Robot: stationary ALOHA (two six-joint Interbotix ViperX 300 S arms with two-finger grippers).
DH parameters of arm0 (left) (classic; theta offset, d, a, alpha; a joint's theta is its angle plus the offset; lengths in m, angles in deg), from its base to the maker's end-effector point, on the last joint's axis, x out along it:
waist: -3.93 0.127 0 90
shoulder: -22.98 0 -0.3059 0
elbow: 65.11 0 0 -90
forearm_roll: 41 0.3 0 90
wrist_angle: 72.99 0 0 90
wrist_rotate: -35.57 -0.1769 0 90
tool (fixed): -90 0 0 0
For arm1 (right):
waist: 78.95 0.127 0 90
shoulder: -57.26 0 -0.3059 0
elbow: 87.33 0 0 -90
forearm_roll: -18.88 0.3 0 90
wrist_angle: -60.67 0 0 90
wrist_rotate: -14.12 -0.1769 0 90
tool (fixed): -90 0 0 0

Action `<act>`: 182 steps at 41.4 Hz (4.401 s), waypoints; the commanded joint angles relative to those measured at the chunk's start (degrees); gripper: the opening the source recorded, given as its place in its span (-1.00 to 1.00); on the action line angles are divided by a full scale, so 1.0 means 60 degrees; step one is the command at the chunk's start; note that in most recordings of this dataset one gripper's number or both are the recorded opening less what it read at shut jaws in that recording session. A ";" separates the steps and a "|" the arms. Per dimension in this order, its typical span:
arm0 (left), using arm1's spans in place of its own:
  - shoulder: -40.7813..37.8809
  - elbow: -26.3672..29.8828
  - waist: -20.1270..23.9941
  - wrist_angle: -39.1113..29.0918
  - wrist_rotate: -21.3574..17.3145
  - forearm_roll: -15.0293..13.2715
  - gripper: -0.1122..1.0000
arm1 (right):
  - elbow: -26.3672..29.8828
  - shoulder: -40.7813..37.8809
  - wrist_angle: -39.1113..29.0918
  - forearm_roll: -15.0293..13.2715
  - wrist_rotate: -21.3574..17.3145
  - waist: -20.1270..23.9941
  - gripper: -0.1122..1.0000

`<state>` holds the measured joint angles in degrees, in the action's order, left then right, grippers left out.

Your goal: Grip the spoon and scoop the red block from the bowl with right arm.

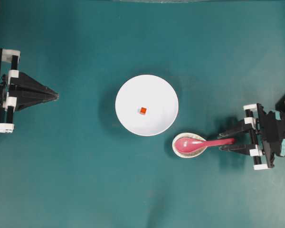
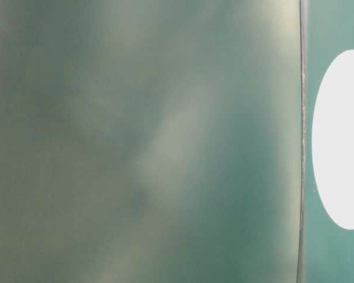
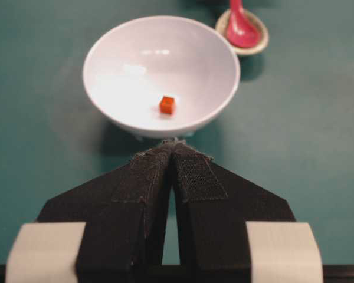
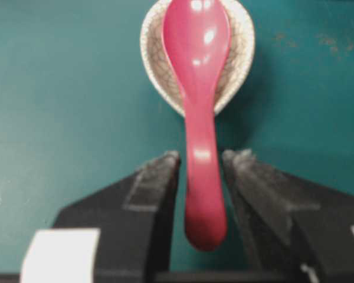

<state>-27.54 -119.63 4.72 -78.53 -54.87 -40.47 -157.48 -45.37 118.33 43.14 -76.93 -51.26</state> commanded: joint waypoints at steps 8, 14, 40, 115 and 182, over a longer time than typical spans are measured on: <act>-0.0029 0.0220 0.0015 0.0044 0.0015 0.0015 -0.81 | 0.0073 0.0059 0.0073 0.0015 -0.0015 0.0044 -0.05; -0.0029 0.0220 0.0015 0.0044 0.0015 0.0029 -0.81 | 0.0059 0.0059 0.0073 0.0015 -0.0015 0.0044 -0.09; -0.0029 0.0220 0.0015 0.0044 0.0000 0.0029 -0.80 | 0.0073 0.0059 0.0117 0.0029 -0.0015 0.0044 -0.11; -0.0073 0.0220 0.0015 -0.0088 0.0000 0.0029 -0.81 | 0.0264 0.0542 0.0190 0.0044 -0.0015 0.0044 -0.34; 0.0146 0.0220 0.0015 -0.0791 -0.0015 0.0029 -0.81 | 0.6460 0.3955 -1.0913 0.0000 0.3296 -0.4819 -0.36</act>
<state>-26.92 -119.63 4.72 -82.75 -54.87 -40.47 -122.07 -22.61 57.42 43.31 -57.24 -78.68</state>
